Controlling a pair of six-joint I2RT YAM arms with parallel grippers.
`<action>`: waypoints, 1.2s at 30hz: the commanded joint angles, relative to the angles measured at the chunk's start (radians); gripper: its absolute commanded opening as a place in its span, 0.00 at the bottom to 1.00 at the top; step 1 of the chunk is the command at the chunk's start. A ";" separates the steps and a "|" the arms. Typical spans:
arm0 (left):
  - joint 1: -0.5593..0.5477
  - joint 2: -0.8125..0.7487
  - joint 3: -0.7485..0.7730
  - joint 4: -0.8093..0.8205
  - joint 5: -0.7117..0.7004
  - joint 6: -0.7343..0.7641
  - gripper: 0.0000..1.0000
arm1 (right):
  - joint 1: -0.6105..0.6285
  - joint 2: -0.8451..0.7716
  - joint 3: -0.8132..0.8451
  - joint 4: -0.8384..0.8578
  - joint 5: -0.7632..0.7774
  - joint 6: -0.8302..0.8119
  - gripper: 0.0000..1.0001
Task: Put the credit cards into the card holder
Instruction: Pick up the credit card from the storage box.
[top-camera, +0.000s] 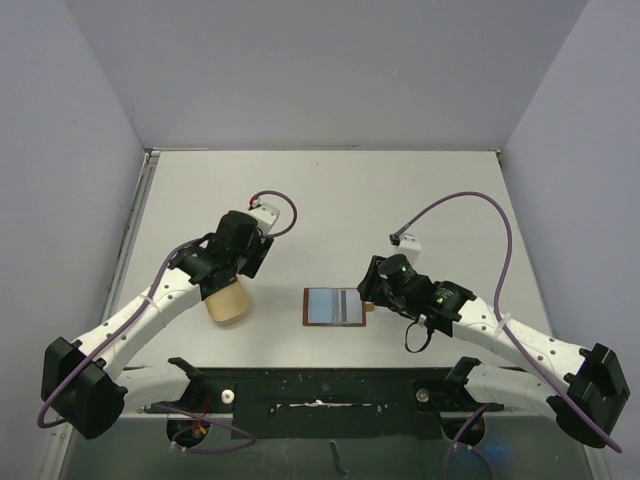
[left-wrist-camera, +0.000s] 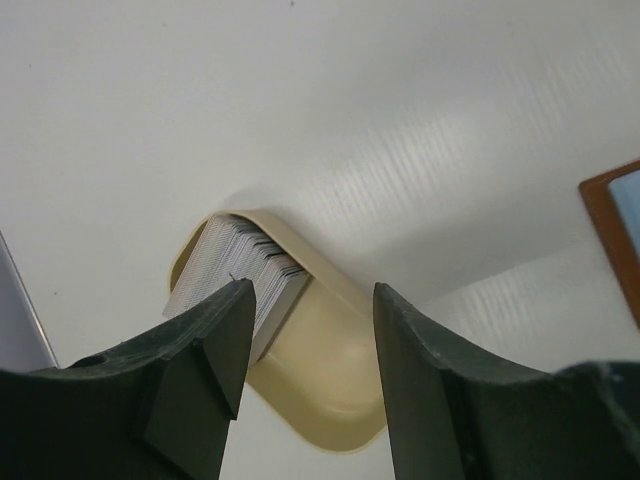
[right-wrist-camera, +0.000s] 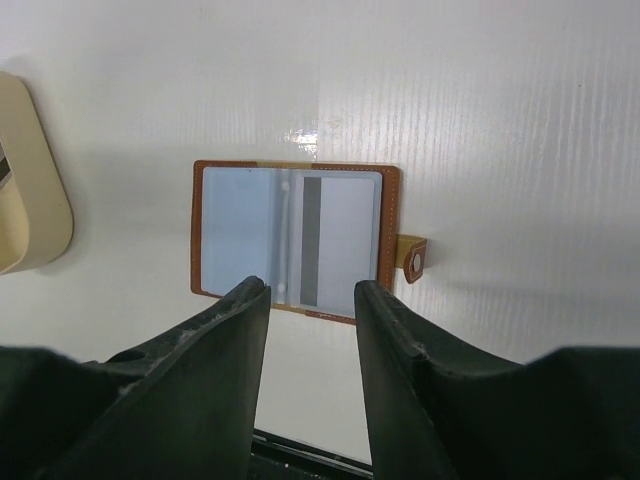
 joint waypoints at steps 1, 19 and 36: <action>0.053 -0.009 -0.034 -0.053 -0.018 0.136 0.49 | -0.012 -0.051 0.049 -0.015 0.033 -0.017 0.41; 0.125 0.112 -0.251 0.203 -0.235 0.196 0.47 | -0.037 -0.050 0.018 0.011 0.006 -0.043 0.41; 0.126 0.138 -0.262 0.218 -0.239 0.204 0.46 | -0.073 -0.111 -0.005 0.002 -0.002 -0.068 0.42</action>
